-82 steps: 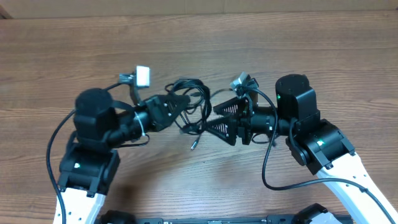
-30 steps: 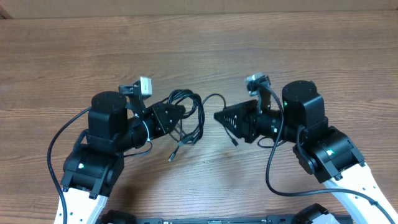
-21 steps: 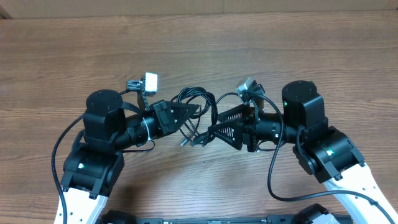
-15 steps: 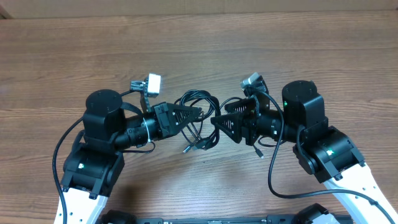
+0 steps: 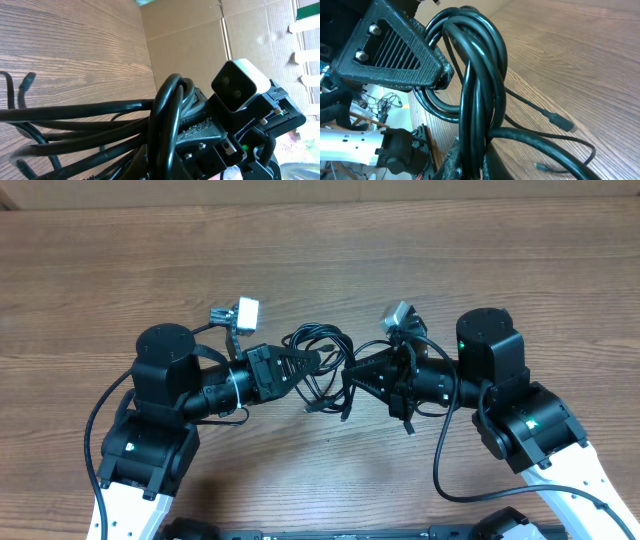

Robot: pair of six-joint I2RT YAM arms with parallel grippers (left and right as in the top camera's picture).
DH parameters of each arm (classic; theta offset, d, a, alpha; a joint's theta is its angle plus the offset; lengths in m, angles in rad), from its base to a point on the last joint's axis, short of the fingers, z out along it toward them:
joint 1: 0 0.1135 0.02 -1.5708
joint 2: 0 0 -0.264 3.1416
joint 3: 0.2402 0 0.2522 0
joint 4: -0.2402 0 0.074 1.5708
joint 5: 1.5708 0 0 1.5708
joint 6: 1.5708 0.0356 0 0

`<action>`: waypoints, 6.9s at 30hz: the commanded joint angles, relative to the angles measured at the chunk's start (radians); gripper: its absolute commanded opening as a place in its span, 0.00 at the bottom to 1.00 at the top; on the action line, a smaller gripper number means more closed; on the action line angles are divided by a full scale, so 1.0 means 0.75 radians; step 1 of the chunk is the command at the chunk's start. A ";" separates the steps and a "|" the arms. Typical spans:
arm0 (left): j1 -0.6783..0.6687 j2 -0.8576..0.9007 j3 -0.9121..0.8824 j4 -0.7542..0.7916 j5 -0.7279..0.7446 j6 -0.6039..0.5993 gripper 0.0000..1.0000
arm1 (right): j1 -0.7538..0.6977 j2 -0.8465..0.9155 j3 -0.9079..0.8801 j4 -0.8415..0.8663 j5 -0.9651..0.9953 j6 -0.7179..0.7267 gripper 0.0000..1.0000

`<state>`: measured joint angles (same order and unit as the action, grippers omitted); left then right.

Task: Untangle cables

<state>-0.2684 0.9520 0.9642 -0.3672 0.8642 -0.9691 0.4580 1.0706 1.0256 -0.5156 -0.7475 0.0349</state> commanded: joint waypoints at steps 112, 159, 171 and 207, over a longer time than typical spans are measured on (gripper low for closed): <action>-0.082 -0.006 0.025 0.001 -0.242 0.198 0.04 | -0.055 0.146 0.011 -0.048 0.297 0.469 0.98; 0.348 -0.004 0.025 0.339 0.524 -0.247 0.04 | -0.053 0.141 0.011 0.499 -0.992 -0.251 0.52; 0.336 -0.004 0.025 0.205 0.474 -0.084 0.04 | -0.051 0.141 0.011 0.542 -1.021 -0.251 0.61; 0.103 -0.005 0.025 0.106 0.210 0.418 0.04 | -0.051 0.148 0.011 0.641 -0.634 0.133 0.16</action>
<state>-0.1837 0.9539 0.9695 -0.2886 1.0042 -0.7139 0.4194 1.1866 1.0241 -0.0448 -1.3003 0.1043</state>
